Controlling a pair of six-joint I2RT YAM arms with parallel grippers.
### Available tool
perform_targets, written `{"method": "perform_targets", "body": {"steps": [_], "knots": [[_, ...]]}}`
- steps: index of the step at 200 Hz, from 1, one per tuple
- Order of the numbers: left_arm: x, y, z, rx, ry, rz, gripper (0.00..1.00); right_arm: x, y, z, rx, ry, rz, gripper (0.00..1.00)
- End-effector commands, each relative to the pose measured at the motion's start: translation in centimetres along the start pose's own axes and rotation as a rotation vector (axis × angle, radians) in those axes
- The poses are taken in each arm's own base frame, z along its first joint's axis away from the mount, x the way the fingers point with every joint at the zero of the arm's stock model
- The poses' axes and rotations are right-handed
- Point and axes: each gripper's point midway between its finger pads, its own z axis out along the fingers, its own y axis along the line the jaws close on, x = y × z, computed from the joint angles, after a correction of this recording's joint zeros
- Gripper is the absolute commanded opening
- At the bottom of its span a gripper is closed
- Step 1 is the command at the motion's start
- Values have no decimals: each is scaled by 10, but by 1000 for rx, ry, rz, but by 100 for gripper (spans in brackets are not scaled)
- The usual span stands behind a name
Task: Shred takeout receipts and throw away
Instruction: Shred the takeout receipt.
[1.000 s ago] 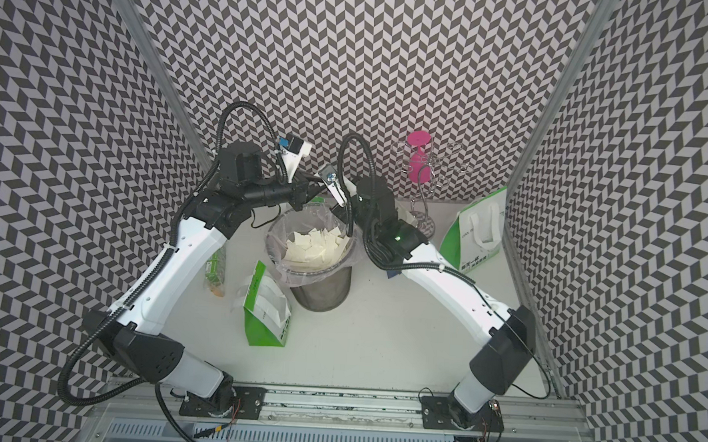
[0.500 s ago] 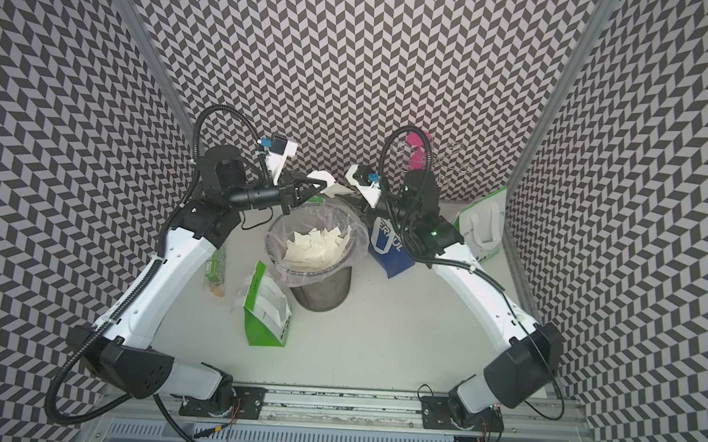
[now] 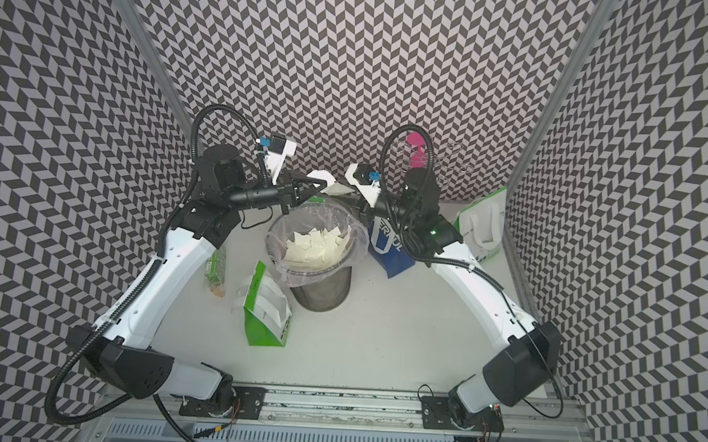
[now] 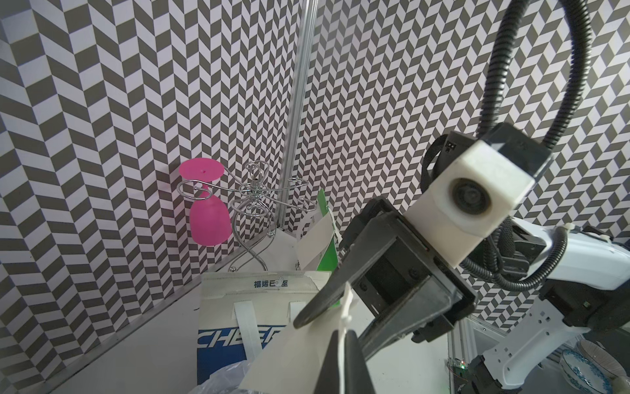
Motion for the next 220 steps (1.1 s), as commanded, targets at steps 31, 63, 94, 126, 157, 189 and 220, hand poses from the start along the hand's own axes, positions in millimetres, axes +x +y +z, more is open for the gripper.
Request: {"method": "perform_targets", "body": {"steps": [31, 63, 94, 126, 157, 189, 220], "knots": [[-3, -8, 0, 39, -14, 11, 0, -21, 1, 8, -64, -74, -1, 30], [3, -5, 2, 42, -6, 3, 0, -27, 1, 9, -77, -96, 11, 29], [3, -5, 2, 40, -8, 1, 0, -22, 0, 13, -85, -83, 28, 19], [6, -1, 2, 23, -4, -8, 0, -24, -1, 13, -75, -78, 23, 1], [10, 11, 2, -42, 11, -21, 0, -21, -8, 17, 41, -7, -59, 0], [12, 21, 5, -113, 32, -23, 0, -17, -22, 21, 317, 108, -239, 0], [11, 39, 2, -230, 50, -36, 0, -22, -27, 12, 478, 154, -384, 0]]}}
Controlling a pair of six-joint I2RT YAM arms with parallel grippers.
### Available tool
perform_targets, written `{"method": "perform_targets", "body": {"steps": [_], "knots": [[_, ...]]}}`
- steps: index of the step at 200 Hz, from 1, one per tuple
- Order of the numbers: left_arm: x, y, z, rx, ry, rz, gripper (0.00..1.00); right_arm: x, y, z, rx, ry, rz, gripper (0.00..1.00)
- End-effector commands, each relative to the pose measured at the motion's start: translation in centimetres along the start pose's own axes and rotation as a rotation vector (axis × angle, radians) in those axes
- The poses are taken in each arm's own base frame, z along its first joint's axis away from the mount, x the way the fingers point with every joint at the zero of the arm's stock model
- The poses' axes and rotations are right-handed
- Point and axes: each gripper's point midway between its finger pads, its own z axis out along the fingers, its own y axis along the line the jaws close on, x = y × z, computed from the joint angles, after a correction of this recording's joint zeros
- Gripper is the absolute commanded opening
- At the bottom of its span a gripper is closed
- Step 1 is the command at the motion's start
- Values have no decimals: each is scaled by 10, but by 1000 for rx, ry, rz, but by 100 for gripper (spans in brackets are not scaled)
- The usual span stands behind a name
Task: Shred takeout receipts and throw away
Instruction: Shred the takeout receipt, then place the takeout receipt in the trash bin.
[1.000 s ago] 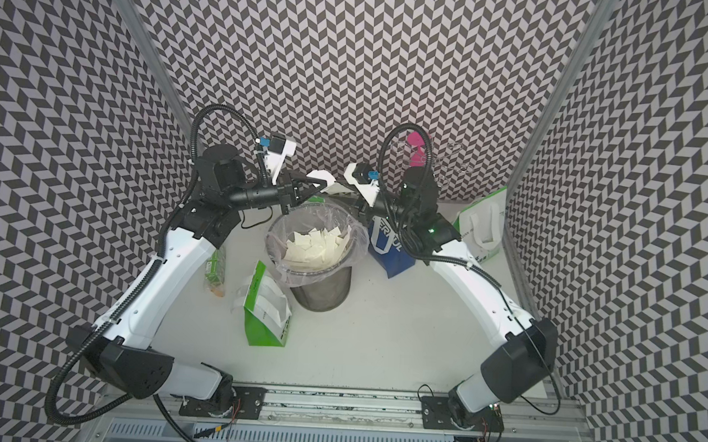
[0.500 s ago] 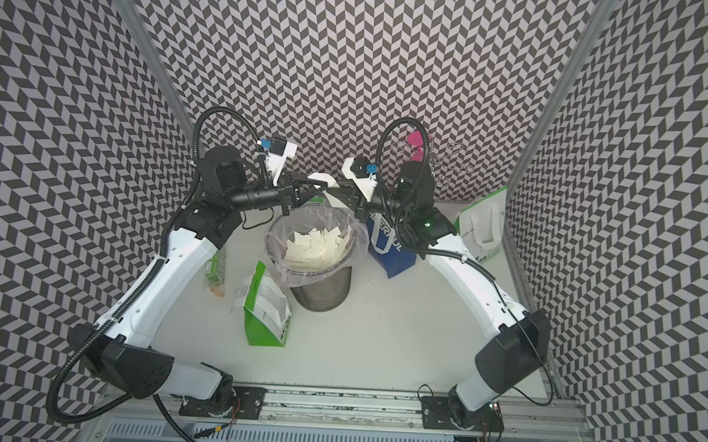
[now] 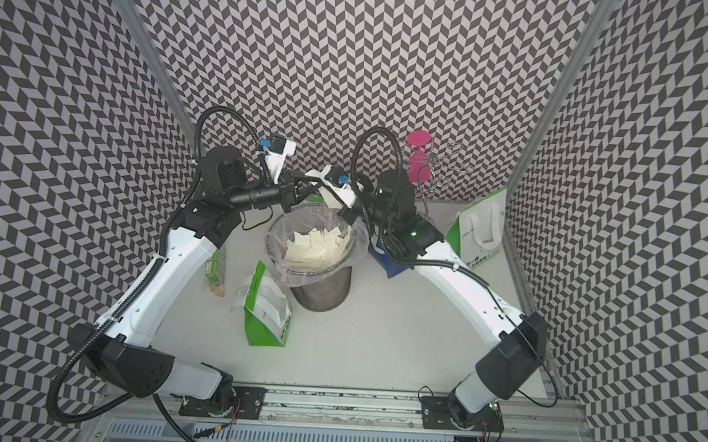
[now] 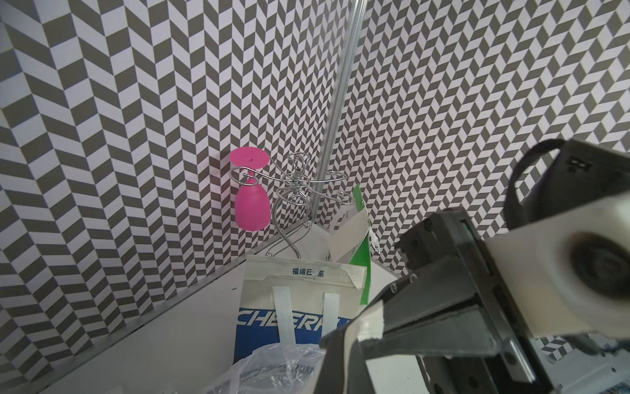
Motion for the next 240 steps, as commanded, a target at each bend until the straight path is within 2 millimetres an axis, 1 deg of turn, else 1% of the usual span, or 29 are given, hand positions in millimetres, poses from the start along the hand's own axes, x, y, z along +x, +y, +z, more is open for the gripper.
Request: {"method": "perform_targets", "body": {"steps": [1, 15, 40, 73, 97, 128, 137, 146, 164, 177, 194, 211, 230, 240], "knots": [[2, 10, 2, -88, 33, -13, 0, -24, -30, -18, 247, 3, -186, 0], [1, 19, 3, -135, 42, -23, 0, -26, -27, -22, 296, 10, -253, 0], [3, 31, 4, -194, 58, -43, 0, -33, -17, -32, 356, -9, -375, 0], [5, 41, 2, -253, 74, -55, 0, -31, -7, -41, 384, -13, -463, 0], [8, 46, 0, -273, 88, -57, 0, -33, 0, -49, 385, -32, -497, 0], [6, 45, -1, -261, 81, -60, 0, -32, 5, -50, 347, -35, -461, 0], [5, 45, -2, -262, 80, -58, 0, -34, 6, -52, 325, -51, -424, 0], [6, 46, -2, -260, 83, -59, 0, -40, 3, -57, 299, -80, -350, 0], [7, 45, -5, -254, 85, -53, 0, -60, -10, -83, 205, -238, -145, 0], [6, 39, -6, -218, 76, -49, 0, -62, -18, -94, 144, -295, -41, 0], [8, 29, -4, -158, 74, -44, 0, -60, -21, -95, 67, -312, 79, 0], [15, 18, -1, -98, 94, -45, 0, -57, -20, -94, -10, -322, 179, 0], [29, 8, 0, -57, 131, -38, 0, -56, -16, -95, -70, -344, 262, 0], [43, 6, 0, -47, 166, -45, 0, -55, -13, -91, -110, -337, 296, 0]]}}
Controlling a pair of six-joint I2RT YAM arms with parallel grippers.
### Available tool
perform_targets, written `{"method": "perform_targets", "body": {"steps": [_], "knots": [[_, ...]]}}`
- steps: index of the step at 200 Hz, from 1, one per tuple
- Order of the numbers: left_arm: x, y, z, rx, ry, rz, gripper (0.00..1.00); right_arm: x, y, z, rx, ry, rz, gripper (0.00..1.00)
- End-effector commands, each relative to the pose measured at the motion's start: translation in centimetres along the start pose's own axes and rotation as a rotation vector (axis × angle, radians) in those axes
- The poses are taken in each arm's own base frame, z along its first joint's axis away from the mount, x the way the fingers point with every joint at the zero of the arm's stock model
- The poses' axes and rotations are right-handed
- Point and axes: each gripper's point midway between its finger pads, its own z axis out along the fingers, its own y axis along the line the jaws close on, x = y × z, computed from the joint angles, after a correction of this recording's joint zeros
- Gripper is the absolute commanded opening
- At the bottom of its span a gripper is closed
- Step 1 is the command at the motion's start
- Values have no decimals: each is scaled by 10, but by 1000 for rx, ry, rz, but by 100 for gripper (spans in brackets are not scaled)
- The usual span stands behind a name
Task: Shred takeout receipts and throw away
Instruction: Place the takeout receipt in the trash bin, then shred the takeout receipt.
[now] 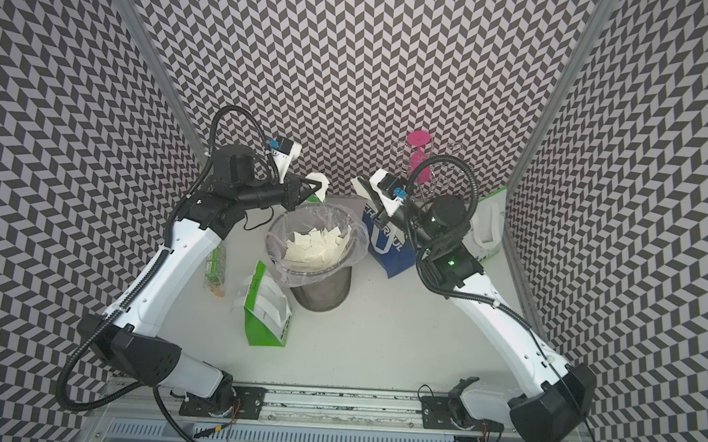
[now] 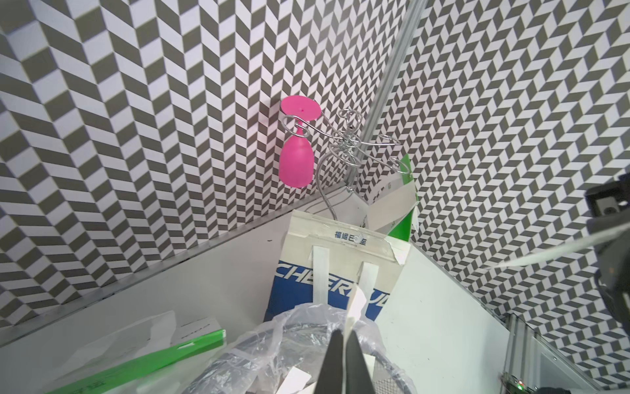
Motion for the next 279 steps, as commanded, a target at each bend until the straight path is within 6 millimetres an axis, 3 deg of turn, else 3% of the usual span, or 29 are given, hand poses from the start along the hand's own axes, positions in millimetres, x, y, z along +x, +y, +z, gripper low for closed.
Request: {"method": "perform_targets", "body": {"steps": [1, 32, 58, 82, 103, 127, 155, 204, 223, 252, 279], "knots": [[15, -23, -7, 85, 38, 38, 0, -10, 20, 3, -159, -48, 197, 0], [59, -27, -3, 105, 133, 16, 8, 0, 27, 12, -235, -25, 325, 0], [68, -25, -6, 83, 153, 34, 32, 7, 34, 15, -276, -33, 420, 0], [60, -27, -15, 90, 126, 99, 54, 18, 33, 20, -266, -12, 460, 0], [37, -34, -33, 163, 34, 138, 63, 21, 34, 21, -271, -4, 483, 0], [21, -63, -45, 288, -50, 258, 71, 23, 33, 23, -270, -1, 511, 0], [17, -81, -42, 411, -99, 295, 70, 15, 31, 24, -275, -47, 567, 0], [11, -78, -27, 451, -138, 298, 67, -3, 35, 22, -341, -133, 660, 0], [3, -89, -30, 506, -164, 294, 62, -2, 36, 22, -354, -144, 677, 0], [2, -96, -29, 538, -177, 282, 46, -3, 34, 20, -344, -170, 711, 0], [0, -96, -28, 540, -175, 277, 24, -2, 34, 19, -339, -184, 736, 0]]}}
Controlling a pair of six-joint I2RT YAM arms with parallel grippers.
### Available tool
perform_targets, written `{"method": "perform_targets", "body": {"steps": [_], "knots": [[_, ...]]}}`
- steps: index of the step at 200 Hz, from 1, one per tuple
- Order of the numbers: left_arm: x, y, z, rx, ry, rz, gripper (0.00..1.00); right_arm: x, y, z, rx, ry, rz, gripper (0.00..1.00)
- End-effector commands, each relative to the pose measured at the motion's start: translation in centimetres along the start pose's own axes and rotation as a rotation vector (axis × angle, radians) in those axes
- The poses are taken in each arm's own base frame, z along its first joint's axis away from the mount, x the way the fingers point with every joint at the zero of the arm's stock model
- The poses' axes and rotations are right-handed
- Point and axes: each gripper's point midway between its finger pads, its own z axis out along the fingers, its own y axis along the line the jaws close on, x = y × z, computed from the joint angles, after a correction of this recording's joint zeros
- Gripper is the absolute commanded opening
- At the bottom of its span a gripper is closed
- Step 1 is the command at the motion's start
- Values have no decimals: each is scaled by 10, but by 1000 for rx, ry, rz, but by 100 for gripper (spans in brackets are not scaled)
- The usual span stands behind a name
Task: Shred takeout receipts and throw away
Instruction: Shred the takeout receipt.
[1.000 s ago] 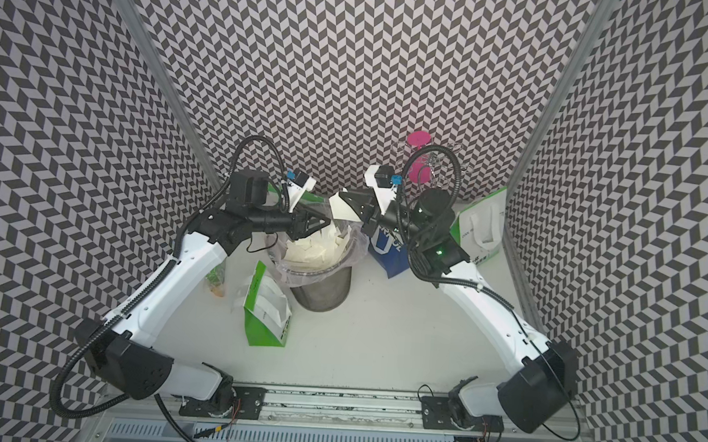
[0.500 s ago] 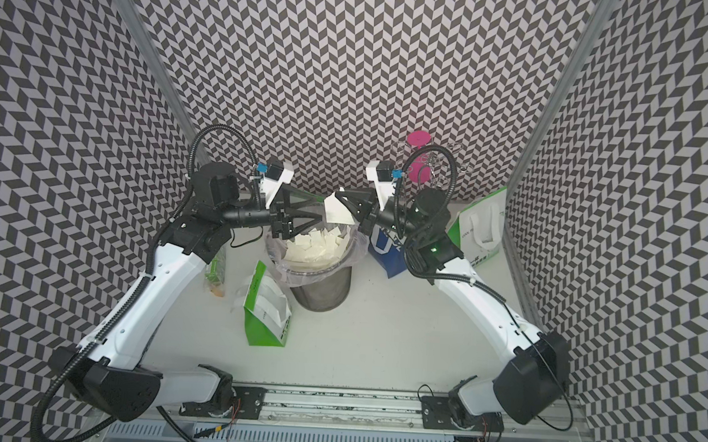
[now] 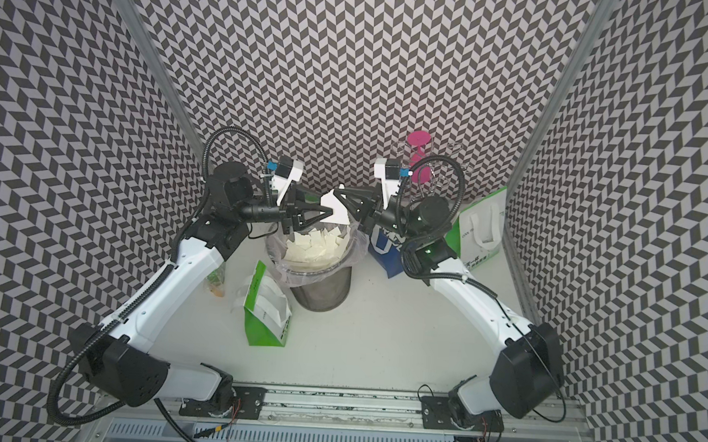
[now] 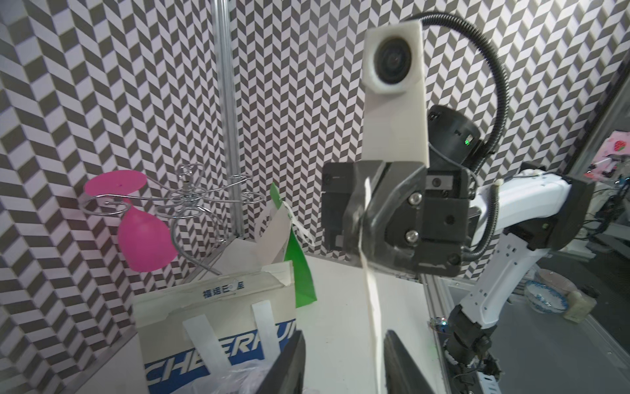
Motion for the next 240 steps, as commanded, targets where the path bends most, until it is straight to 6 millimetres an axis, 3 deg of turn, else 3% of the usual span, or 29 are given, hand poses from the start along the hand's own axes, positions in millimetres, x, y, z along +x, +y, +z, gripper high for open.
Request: {"method": "perform_targets", "body": {"steps": [1, 31, 51, 79, 103, 114, 143, 188, 240], "knots": [[-13, -9, 1, 37, -28, 36, 24, -10, 6, -1, -29, -62, 8, 0], [-15, -9, 1, 37, -26, 44, 0, -9, 5, -4, -13, -64, 6, 0], [-13, -10, -1, 26, -11, 57, 0, -6, 3, -7, 5, -45, -16, 0], [-6, -4, -2, -20, 47, 85, 0, 8, -4, -7, 8, 92, -122, 36], [12, 7, -4, -92, 157, 123, 0, 34, -3, -7, -87, 298, -200, 48], [22, 14, -4, -137, 219, 152, 0, 41, -9, -8, -87, 357, -221, 48], [38, 30, -1, -217, 356, 207, 0, 38, -15, -3, -82, 388, -259, 48], [25, 28, 1, -221, 349, 271, 0, 43, -34, 3, -35, 455, -282, 45], [22, 25, 3, -208, 340, 285, 0, 48, -44, 4, -6, 484, -275, 29]]}}
